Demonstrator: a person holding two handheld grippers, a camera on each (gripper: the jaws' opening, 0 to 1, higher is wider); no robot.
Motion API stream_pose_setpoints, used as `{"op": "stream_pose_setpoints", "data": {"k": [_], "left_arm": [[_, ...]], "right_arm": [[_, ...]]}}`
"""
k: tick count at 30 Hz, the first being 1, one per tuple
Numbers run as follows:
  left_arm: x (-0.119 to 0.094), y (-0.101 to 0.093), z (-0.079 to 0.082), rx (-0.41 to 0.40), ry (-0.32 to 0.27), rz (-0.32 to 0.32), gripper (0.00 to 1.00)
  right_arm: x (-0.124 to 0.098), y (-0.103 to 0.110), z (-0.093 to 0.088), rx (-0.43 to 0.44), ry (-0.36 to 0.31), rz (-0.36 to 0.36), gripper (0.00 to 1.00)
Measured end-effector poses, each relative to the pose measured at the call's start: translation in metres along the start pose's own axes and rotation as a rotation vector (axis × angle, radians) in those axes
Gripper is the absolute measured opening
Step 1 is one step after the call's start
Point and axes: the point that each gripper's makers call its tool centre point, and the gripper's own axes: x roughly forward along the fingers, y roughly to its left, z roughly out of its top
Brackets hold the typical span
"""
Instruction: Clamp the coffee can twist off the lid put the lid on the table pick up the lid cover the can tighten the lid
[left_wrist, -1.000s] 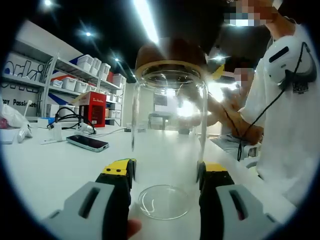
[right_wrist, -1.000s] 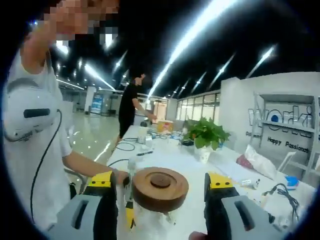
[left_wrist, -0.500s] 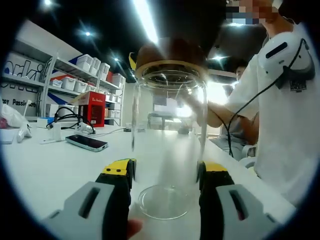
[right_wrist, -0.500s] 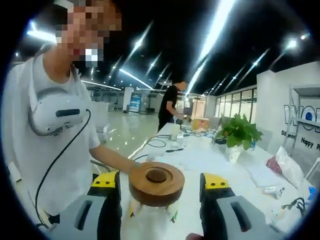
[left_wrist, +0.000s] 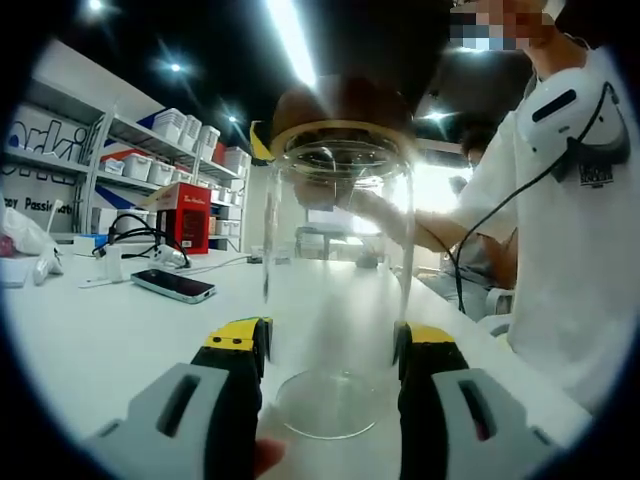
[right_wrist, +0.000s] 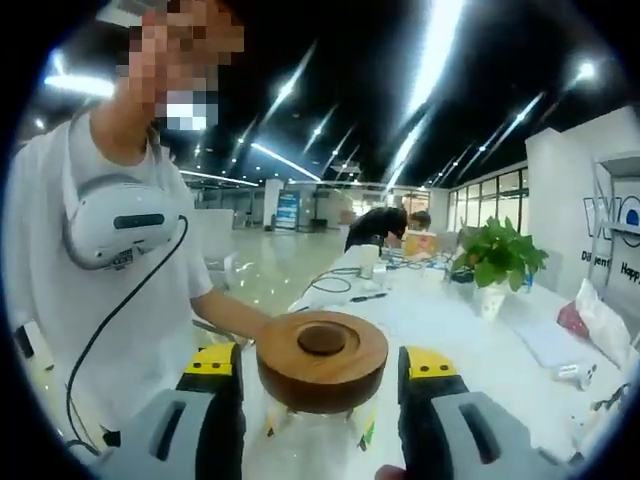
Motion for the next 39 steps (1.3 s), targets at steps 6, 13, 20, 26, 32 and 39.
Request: {"op": "stream_pose_setpoints", "data": {"k": [6, 13, 20, 26, 32, 39], "left_arm": [[-0.0004, 0.0000, -0.0003, -0.001, 0.001, 0.000, 0.43], [-0.0004, 0.0003, -0.0001, 0.001, 0.001, 0.001, 0.43], [-0.0003, 0.0001, 0.0001, 0.002, 0.001, 0.002, 0.43], [-0.0004, 0.0007, 0.0005, 0.002, 0.001, 0.006, 0.43], [-0.0002, 0.0009, 0.0007, 0.001, 0.001, 0.006, 0.43], [0.0004, 0.0007, 0.0008, 0.000, 0.001, 0.006, 0.43]], "right_arm": [[0.0013, -0.0008, -0.0011, 0.002, -0.007, 0.003, 0.47], [-0.0018, -0.0017, -0.0007, 0.006, -0.012, -0.034, 0.47], [-0.0024, -0.0016, 0.0000, 0.010, -0.010, -0.087, 0.47], [-0.0029, -0.0026, -0.0001, 0.010, -0.003, -0.158, 0.47], [-0.0044, -0.0020, -0.0007, -0.011, 0.016, -0.245, 0.47], [-0.0069, -0.0041, -0.0017, 0.019, -0.007, -0.313, 0.47]]}}
